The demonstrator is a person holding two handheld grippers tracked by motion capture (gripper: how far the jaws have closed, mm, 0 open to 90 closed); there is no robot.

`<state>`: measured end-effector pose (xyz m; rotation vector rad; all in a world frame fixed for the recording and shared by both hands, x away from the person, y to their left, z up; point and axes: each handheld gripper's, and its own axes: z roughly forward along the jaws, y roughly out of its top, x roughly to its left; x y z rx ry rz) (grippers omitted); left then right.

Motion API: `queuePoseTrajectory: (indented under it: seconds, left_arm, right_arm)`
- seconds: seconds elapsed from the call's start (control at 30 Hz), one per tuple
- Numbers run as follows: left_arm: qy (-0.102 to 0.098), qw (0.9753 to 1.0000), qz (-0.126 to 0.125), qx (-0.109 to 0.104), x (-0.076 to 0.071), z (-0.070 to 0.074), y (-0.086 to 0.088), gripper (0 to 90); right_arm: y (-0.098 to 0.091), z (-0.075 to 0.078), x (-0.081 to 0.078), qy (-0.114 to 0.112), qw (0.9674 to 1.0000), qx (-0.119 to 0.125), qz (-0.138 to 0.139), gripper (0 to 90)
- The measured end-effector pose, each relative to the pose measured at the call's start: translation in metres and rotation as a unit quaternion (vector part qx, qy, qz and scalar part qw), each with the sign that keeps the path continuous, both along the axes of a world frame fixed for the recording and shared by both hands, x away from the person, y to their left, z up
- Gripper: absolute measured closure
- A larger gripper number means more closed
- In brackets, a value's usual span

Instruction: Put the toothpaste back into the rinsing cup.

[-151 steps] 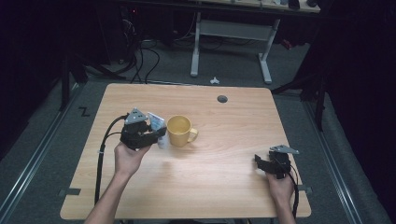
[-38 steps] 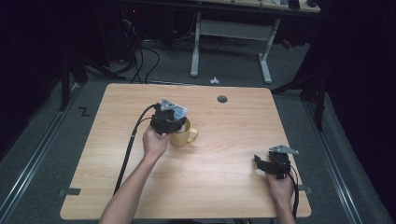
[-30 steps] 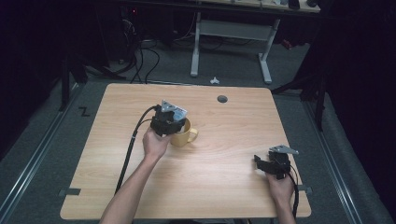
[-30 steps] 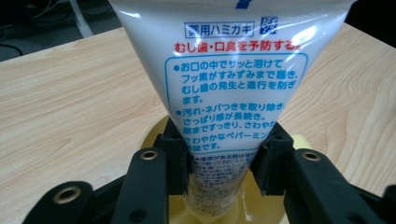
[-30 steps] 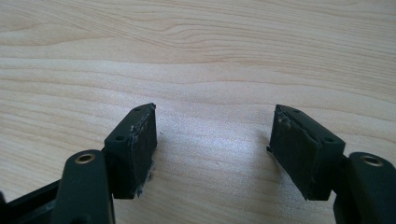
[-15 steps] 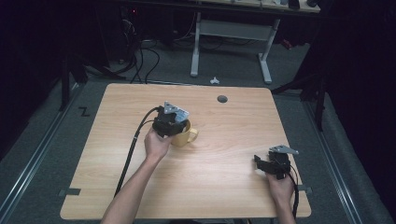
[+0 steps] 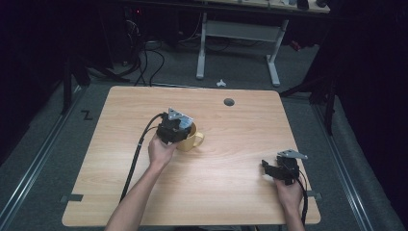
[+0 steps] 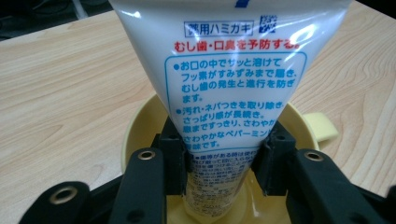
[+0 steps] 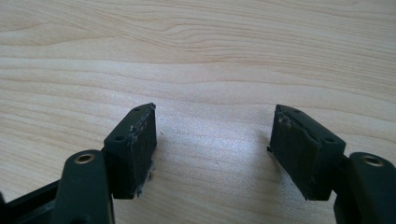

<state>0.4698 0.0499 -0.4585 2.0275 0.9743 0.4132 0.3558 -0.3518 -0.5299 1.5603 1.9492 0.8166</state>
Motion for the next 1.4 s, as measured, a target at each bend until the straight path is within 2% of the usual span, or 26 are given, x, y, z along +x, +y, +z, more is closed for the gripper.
queuePoseTrajectory:
  seconds: [0.3,0.63,0.83,1.07,1.17,1.3,1.4]
  left_arm:
    - [-0.008,1.0,-0.003,0.004,-0.0004,-0.0005,-0.0016,60.9]
    - [0.002,1.0,-0.004,0.004,-0.0006,0.0008,0.0003,57.6]
    - [0.006,1.0,-0.005,0.004,-0.0009,0.0012,0.0007,51.9]
    - [0.004,0.9999,-0.004,0.015,-0.0026,0.0024,0.001,48.1]
    - [0.005,0.9998,-0.001,0.019,-0.0026,0.0023,0.0011,42.9]
    - [0.002,0.9997,-0.001,0.024,-0.004,0.0031,0.0008,41.9]
    - [0.001,0.9999,0.001,0.014,-0.0043,0.0048,0.0018,39.7]
  right_arm:
    - [-0.0001,0.0,0.0001,0.0,1.0,0.0,0.0,31.8]
    - [0.0001,0.0,-0.0001,0.001,1.0,0.001,-0.001,31.8]
    - [0.0,0.0,0.0,0.0,1.0,0.0,0.0,31.8]
    - [0.0002,0.0,-0.0001,0.001,1.0,0.001,-0.001,31.8]
    - [0.0,0.0,0.0,0.0,1.0,0.0,0.0,31.7]
    - [0.0,0.0,0.0,0.0,1.0,0.0,0.0,31.8]
    - [0.0,0.0,0.0,0.0,1.0,0.0,0.0,31.8]
